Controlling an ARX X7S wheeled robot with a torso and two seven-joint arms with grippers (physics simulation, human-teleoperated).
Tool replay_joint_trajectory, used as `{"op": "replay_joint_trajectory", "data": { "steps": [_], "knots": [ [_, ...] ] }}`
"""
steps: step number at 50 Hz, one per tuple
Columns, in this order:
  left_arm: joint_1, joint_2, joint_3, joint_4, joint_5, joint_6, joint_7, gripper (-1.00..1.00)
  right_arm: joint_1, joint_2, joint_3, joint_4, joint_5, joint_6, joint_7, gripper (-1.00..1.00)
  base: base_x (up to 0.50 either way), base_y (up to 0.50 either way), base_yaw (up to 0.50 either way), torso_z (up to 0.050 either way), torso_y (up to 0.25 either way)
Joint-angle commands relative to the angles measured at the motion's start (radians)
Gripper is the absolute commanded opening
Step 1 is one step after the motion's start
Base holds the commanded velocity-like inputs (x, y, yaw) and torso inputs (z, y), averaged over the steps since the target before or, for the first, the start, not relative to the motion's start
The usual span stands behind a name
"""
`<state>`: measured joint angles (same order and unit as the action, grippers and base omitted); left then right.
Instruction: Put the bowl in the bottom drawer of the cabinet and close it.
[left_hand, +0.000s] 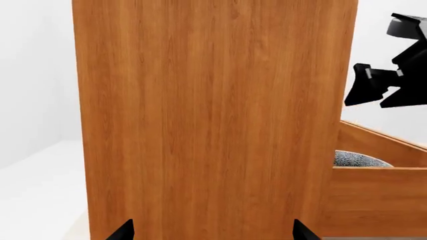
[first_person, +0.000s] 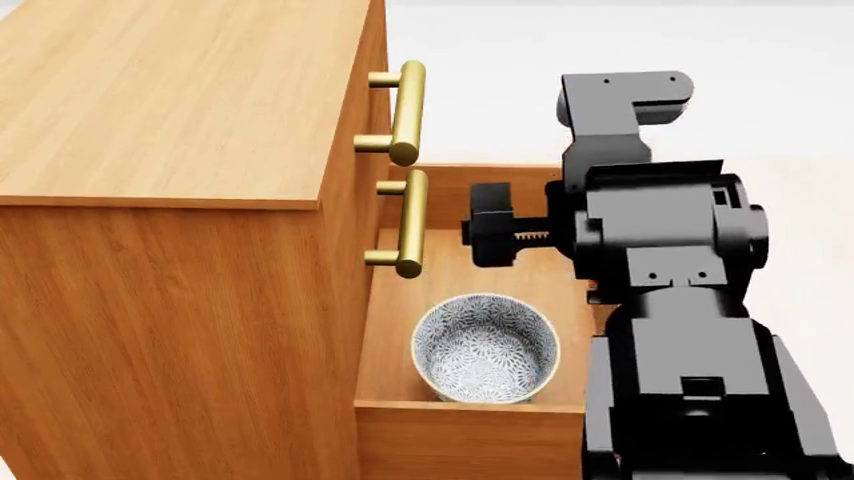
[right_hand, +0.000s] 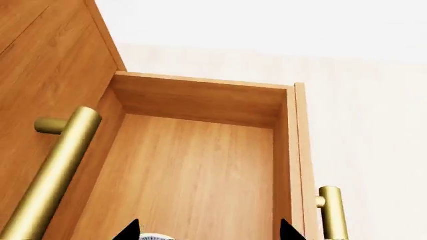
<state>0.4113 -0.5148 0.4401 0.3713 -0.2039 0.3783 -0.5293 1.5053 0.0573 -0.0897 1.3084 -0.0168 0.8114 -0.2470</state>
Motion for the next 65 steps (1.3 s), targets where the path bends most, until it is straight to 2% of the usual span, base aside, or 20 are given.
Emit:
{"op": "replay_joint_trajectory", "data": {
  "steps": [1,15,31,42,51,65],
  "knots": [
    [0.004,-0.011,0.011,0.005,0.011,0.016,0.014,1.0,0.041,0.021,-0.052,0.0,-0.003,-0.051,0.021,1.0,0.0,0.0,0.0,0.0,0.0],
    [0.005,-0.016,0.018,-0.002,0.025,0.042,0.022,1.0,0.023,0.065,-0.094,0.0,-0.007,-0.137,0.071,1.0,0.0,0.0,0.0,0.0,0.0],
    [0.003,-0.019,0.021,0.005,0.024,0.035,0.019,1.0,0.018,0.135,-0.074,-0.024,0.016,-0.185,0.092,1.0,0.0,0.0,0.0,0.0,0.0],
    [0.004,-0.017,0.025,0.006,0.025,0.035,0.017,1.0,-0.158,0.221,-0.024,-0.435,0.049,0.029,0.103,1.0,0.0,0.0,0.0,0.0,0.0],
    [0.005,-0.021,0.024,0.01,0.018,0.035,0.015,1.0,-0.269,0.269,0.017,-0.693,0.06,0.142,0.131,1.0,0.0,0.0,0.0,0.0,0.0],
    [0.001,-0.015,0.021,0.0,0.014,0.042,0.006,1.0,-0.413,0.311,0.051,-0.903,0.065,0.186,0.152,1.0,0.0,0.0,0.0,0.0,0.0]
  ]
}}
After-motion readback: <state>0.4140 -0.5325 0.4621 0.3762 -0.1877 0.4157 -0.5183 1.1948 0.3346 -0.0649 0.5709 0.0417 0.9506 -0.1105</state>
